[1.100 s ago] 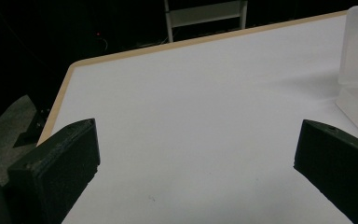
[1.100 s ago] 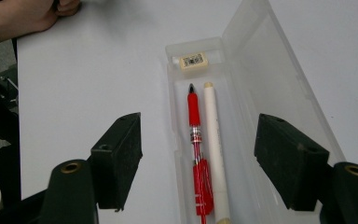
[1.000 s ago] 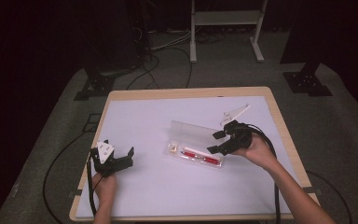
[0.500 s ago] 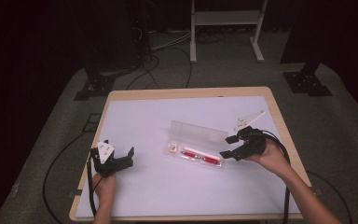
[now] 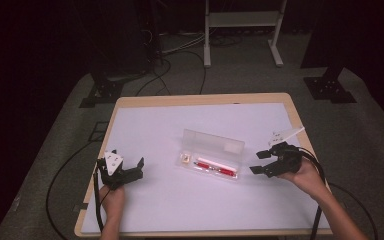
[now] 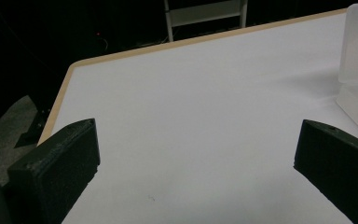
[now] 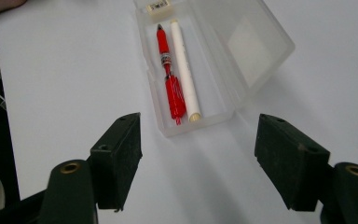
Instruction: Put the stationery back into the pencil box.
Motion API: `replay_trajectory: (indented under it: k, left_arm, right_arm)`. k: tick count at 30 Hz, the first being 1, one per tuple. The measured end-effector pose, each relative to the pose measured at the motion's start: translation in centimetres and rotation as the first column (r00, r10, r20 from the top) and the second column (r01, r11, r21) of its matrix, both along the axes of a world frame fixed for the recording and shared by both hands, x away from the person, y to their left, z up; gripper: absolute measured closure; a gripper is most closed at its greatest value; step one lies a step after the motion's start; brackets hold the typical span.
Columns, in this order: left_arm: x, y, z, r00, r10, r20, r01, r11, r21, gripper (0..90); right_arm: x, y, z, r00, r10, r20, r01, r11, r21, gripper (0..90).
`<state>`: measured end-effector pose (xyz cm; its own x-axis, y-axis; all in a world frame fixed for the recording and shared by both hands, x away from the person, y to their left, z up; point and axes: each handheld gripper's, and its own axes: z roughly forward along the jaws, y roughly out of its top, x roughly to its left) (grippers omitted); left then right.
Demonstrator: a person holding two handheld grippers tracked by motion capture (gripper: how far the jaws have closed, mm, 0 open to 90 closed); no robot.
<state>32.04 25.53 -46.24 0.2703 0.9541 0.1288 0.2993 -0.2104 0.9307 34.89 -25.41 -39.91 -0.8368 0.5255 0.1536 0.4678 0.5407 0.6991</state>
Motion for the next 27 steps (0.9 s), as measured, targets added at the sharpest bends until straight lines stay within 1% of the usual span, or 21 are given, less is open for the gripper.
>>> replay_trajectory:
  k: [10,21,27]
  left_arm:
    - [0.0,0.0,0.0,1.0,0.001,0.0,-0.001,1.0,0.0,0.0]
    - [0.0,0.0,0.0,1.0,0.0,-0.003,0.0,1.0,0.002,0.0]
    - [0.0,0.0,0.0,1.0,0.003,-0.004,-0.003,1.0,0.001,0.0]
  right_arm:
    - [-0.9,-2.0,-0.9,0.999,-0.044,-0.008,0.044,0.999,0.008,30.8]
    - [-1.8,-3.7,-1.7,0.9972,-0.074,-0.008,0.074,0.9972,0.008,30.8]
    - [-2.5,-4.7,-2.2,0.9951,-0.096,-0.022,0.096,0.9953,0.009,30.8]
